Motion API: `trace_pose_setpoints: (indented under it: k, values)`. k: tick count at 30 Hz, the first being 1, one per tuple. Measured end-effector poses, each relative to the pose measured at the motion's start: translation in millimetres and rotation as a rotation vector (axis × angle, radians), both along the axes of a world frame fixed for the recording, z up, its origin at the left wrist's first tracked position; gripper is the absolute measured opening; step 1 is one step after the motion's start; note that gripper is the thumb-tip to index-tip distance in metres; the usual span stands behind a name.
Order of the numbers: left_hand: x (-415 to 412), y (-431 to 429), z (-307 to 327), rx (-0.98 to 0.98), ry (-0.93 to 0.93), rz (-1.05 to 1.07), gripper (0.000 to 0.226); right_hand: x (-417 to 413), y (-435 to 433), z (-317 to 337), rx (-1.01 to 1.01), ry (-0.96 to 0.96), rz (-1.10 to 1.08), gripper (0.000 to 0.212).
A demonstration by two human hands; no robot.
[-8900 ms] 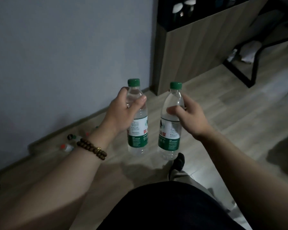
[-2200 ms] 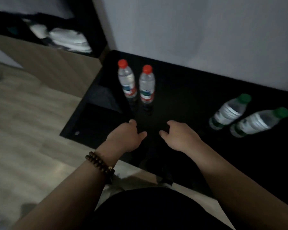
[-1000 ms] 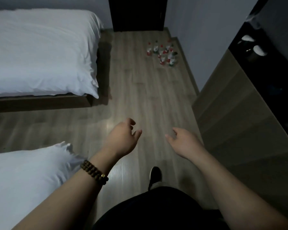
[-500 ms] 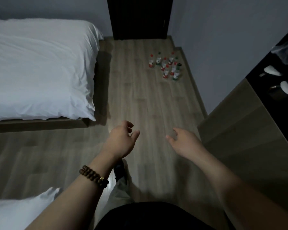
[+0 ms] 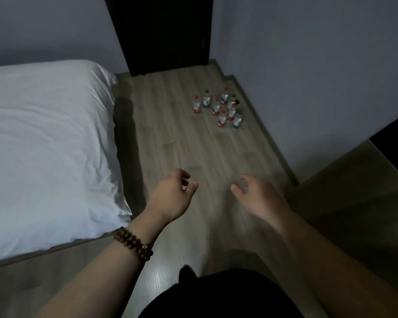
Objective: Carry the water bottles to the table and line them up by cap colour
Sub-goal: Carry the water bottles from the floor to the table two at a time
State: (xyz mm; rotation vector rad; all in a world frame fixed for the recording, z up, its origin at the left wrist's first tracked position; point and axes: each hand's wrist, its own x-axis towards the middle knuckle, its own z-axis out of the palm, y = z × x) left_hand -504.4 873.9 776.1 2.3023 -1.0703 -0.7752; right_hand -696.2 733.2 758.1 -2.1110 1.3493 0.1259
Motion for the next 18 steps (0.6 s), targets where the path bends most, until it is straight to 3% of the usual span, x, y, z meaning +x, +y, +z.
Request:
trace_pose_setpoints:
  k: [12, 18]
  values:
    - [191.9, -202.9, -43.2, 0.075, 0.012, -0.079, 0.041, 179.4, -192.9, -57.7, 0.109, -0.089, -0.125, 0.064]
    - [280.8, -312.6, -39.1, 0.148, -0.023, -0.090, 0.041, 274.3, -300.1, -45.8, 0.171, -0.093, -0.113, 0.060]
